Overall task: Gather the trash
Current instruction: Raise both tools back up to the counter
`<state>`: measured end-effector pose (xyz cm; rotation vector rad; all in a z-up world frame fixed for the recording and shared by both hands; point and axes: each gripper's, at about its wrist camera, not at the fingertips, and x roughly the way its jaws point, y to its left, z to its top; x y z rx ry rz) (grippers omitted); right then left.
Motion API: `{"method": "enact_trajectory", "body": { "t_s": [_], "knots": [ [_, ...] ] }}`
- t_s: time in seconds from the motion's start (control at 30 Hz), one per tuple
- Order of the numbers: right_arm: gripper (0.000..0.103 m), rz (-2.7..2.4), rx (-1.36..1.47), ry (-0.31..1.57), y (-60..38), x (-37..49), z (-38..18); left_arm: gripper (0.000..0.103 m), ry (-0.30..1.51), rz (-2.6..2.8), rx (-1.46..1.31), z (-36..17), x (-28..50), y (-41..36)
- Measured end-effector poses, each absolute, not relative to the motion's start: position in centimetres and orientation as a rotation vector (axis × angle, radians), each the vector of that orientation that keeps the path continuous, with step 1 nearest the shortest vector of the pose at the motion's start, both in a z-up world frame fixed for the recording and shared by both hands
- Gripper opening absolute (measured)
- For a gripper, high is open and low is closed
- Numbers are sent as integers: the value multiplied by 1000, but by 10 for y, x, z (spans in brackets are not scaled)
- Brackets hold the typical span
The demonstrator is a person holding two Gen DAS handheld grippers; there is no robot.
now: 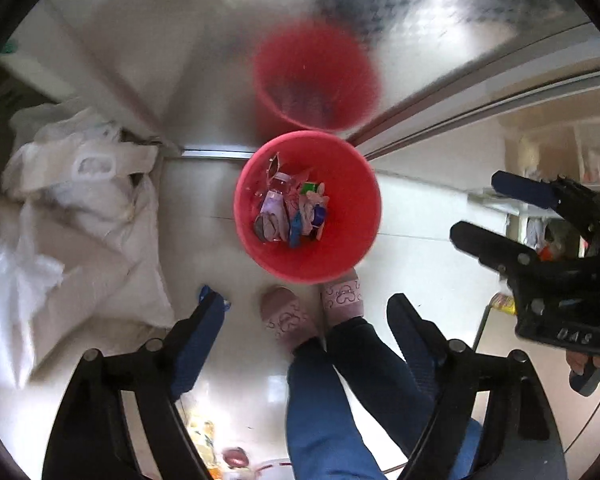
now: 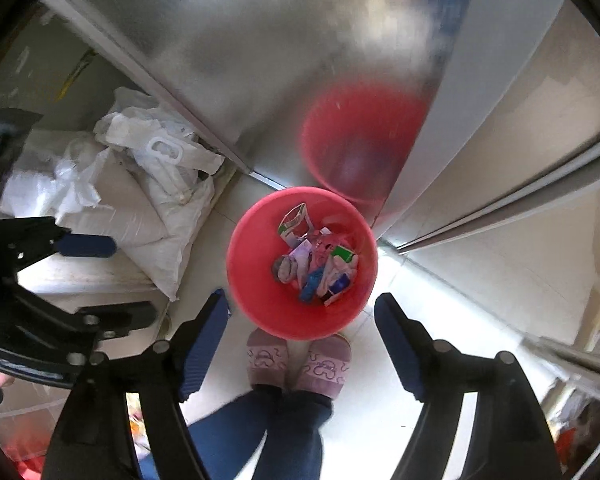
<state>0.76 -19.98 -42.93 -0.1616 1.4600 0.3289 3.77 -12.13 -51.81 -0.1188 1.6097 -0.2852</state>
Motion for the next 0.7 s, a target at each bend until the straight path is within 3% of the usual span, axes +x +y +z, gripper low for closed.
{"method": "enact_trajectory", "body": {
  "t_s": [0.47,0.57,0.7],
  "knots": [
    [77,457,-302,1243,-185,-26,-189,88,1409,-155,1,-286,-3,-124],
    [87,456,-275,1196,-193,-27,-142,88,1364,-147,34,-244,-3,-129],
    [88,460,-252,1125,-198,-22,-99,88,1286,-166,11,-190,2,-132]
  ]
}}
